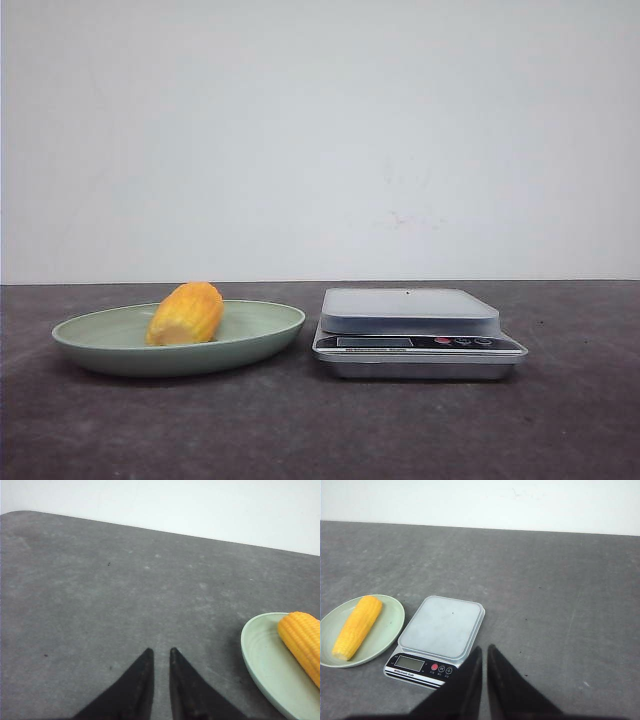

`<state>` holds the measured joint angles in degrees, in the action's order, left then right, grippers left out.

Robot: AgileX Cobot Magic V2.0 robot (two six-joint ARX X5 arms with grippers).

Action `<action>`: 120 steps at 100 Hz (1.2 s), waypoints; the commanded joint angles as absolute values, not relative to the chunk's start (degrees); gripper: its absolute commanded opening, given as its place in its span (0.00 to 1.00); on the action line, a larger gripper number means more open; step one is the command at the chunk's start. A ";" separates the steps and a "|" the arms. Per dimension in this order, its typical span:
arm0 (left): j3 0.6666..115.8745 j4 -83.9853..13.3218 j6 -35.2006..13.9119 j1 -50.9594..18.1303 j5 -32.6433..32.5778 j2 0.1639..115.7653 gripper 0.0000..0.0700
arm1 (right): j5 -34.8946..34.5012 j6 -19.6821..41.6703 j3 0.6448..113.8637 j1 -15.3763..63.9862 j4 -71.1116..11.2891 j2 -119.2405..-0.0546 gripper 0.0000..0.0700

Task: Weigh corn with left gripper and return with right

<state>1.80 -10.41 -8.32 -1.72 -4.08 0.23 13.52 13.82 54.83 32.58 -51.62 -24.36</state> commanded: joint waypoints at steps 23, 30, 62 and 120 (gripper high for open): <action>0.93 -10.74 -8.16 -1.67 -3.86 0.19 0.04 | 13.56 14.55 55.59 32.91 -50.85 -24.51 0.02; 0.93 -10.74 -8.16 -1.67 -3.86 0.19 0.04 | 13.58 13.52 55.59 32.91 -50.87 -24.51 0.02; 0.93 -10.74 -8.16 -1.67 -3.86 0.19 0.04 | 8.51 2.04 44.40 17.76 -35.44 -16.03 0.02; 0.93 -10.74 -8.16 -1.67 -3.86 0.19 0.04 | 5.32 0.51 1.74 5.43 -4.71 -0.23 0.02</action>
